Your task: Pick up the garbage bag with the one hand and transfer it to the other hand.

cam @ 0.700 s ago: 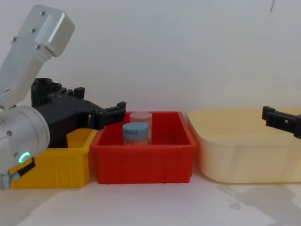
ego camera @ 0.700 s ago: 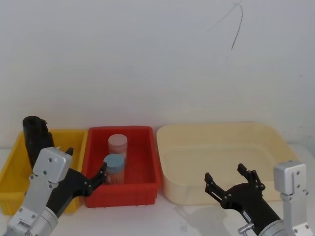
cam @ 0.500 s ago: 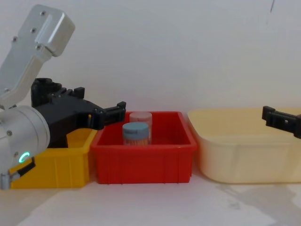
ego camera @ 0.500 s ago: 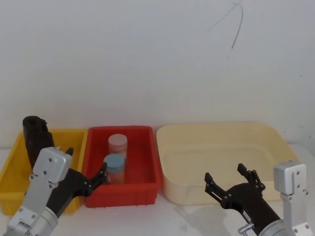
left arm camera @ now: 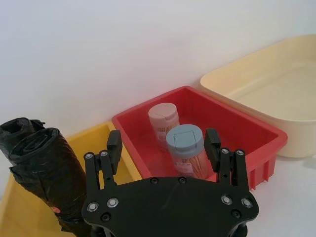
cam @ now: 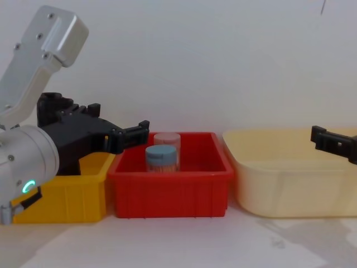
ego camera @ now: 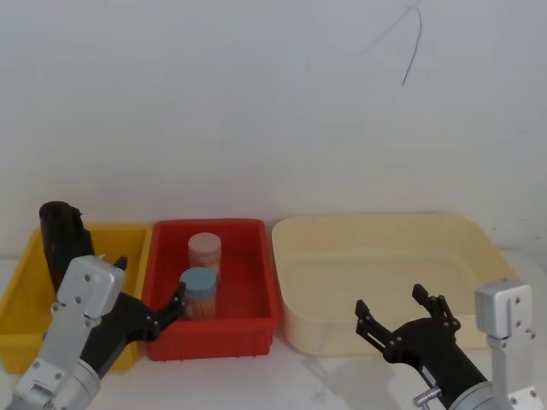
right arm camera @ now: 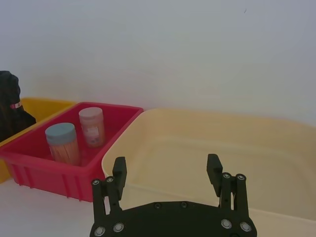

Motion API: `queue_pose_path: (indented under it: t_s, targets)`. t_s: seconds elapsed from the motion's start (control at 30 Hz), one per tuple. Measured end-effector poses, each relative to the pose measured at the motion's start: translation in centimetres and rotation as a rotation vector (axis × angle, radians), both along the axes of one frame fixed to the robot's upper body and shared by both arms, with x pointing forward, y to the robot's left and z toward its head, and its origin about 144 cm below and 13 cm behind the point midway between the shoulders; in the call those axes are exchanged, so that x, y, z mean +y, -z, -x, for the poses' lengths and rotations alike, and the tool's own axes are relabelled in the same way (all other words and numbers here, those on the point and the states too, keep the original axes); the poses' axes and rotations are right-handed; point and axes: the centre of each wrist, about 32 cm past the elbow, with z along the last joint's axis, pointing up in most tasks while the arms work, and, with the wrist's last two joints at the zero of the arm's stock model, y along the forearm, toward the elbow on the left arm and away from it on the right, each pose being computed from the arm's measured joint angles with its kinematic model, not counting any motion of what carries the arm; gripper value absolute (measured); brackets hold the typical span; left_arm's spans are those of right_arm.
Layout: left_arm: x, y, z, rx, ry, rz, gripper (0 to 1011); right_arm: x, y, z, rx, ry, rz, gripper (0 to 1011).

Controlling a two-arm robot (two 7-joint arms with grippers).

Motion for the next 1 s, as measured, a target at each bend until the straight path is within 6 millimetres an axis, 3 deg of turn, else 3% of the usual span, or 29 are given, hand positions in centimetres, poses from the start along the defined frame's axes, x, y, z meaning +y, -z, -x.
queue_pose_path:
  t_s: [0.8, 1.0]
  targets:
    - [0.0, 0.0, 0.0, 0.0, 0.0, 0.0, 1000, 0.0, 0.0, 0.0, 0.0, 0.0, 0.0, 1001]
    - [-0.2, -1.1, -0.2, -0.011, 0.002, -0.01, 1000, -0.1, -0.3, -0.2, -0.01, -0.015, 0.004, 1001]
